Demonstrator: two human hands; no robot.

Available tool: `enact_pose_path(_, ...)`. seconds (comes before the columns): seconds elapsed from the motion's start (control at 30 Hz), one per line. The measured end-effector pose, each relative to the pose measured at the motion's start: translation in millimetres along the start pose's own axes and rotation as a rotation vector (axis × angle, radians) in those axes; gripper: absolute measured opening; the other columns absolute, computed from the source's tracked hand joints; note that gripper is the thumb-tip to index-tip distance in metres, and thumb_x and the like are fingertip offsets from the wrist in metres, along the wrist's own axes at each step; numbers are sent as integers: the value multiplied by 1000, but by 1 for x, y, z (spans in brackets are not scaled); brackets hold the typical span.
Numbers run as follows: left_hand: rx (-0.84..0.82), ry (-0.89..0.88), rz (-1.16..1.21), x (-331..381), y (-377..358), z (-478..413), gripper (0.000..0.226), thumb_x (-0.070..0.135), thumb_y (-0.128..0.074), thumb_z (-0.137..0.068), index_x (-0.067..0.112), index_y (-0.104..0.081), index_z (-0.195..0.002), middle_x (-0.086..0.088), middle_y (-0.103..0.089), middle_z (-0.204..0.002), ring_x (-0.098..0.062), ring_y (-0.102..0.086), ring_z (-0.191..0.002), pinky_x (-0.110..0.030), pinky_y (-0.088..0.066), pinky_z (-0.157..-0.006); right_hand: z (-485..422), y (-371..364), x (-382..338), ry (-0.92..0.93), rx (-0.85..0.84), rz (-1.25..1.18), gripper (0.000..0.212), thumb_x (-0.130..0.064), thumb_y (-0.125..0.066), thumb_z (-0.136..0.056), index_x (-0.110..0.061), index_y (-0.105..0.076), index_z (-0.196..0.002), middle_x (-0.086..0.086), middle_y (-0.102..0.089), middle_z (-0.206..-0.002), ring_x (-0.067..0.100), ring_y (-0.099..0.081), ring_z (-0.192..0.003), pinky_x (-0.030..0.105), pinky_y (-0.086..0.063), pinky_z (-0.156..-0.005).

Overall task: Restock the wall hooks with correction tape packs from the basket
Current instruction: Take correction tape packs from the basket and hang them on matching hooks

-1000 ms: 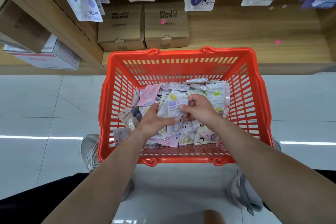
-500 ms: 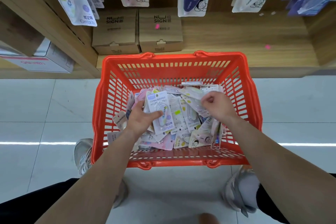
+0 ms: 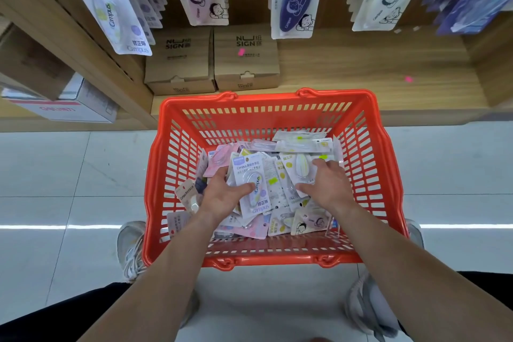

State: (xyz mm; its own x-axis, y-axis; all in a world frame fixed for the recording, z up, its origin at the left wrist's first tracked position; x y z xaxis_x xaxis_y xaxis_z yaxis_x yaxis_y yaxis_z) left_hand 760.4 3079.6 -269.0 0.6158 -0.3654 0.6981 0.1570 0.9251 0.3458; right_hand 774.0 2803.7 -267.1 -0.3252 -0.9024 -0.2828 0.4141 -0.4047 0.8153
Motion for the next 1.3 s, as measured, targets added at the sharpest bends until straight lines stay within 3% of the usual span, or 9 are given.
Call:
enact_pose_path(0.1,15,-4,-17,2,4,4,53,26,-85,-83,21,-58,-129,13,-70,-104,-1,-66,-90,-20,-50,-70,2,3,2,-29,3,-119,84,-42,-86,-79,-16,-43,-146,11,-64,-130,33,-58,-123,40,-48,-99)
enact_pose_path(0.27,8,-24,6,14,13,12,52,23,-86,-81,19,-62,-127,6,-76,-109,-16,-73,-102,-31,-59,-76,13,21,-8,65,-26,-442,29,-4,-77,-84,-21,-66,-105,-2,-72,-96,18,-67,-88,29,-50,-70)
enact_pose_path(0.33,5,-46,27,27,19,19,45,19,-85,-83,19,-63,-122,8,-76,-101,-13,-73,-97,-29,-59,-77,18,37,-20,126,-25,-560,27,0,-74,-85,-23,-69,-97,-4,-69,-100,15,-67,-90,29,-51,-72)
enact_pose_path(0.47,15,-130,19,67,34,44,28,14,-78,-89,24,-58,-107,17,-65,-90,7,-62,-77,-11,-46,-58,41,83,-45,204,-4,-778,23,3,-74,-87,-14,-72,-102,-7,-68,-103,8,-66,-86,10,-52,-66)
enact_pose_path(0.6,10,-208,33,111,52,72,44,18,-82,-85,15,-59,-123,6,-73,-105,-4,-68,-88,-20,-48,-68,77,140,-71,304,-24,-925,19,-1,-81,-83,-12,-76,-97,1,-76,-90,12,-70,-77,21,-55,-65)
enact_pose_path(0.77,-101,-345,7,176,61,130,33,19,-80,-86,29,-65,-114,13,-76,-103,3,-72,-83,-13,-49,-67,122,197,-107,423,-121,-831,12,-14,-87,-80,-21,-78,-85,-3,-78,-86,12,-71,-80,29,-55,-76)
enact_pose_path(1.1,-101,-542,104,255,82,234,76,51,-88,-58,31,-61,-125,10,-74,-119,-15,-72,-108,-47,-53,-101,195,286,-132,532,76,-964,18,-11,-87,-78,-20,-72,-74,-4,-71,-78,14,-66,-75,32,-51,-77)
enact_pose_path(1.17,-89,-552,124,258,82,241,71,47,-89,-63,32,-61,-126,9,-74,-119,-15,-73,-106,-47,-56,-98,202,287,-132,524,99,-972,17,-9,-86,-79,-17,-72,-76,-3,-70,-76,12,-65,-71,28,-51,-71)
enact_pose_path(1.3,-45,-599,168,264,75,248,43,20,-78,-89,29,-61,-127,9,-74,-116,-8,-74,-96,-25,-58,-76,203,281,-124,473,103,-996,13,-8,-84,-82,-6,-72,-86,4,-72,-80,15,-67,-71,29,-54,-68)
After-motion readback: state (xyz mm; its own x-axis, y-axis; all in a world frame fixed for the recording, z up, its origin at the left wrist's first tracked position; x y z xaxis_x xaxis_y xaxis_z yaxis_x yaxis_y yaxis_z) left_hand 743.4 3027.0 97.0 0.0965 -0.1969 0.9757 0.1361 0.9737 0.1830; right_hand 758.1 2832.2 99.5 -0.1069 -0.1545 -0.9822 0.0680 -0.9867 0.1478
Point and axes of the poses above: each hand's wrist, its own z-axis away from the middle knuckle, its own y-axis out of the back of the hand, x = y × z, the point moved 10 cm from there along -z, towards the middle knuckle
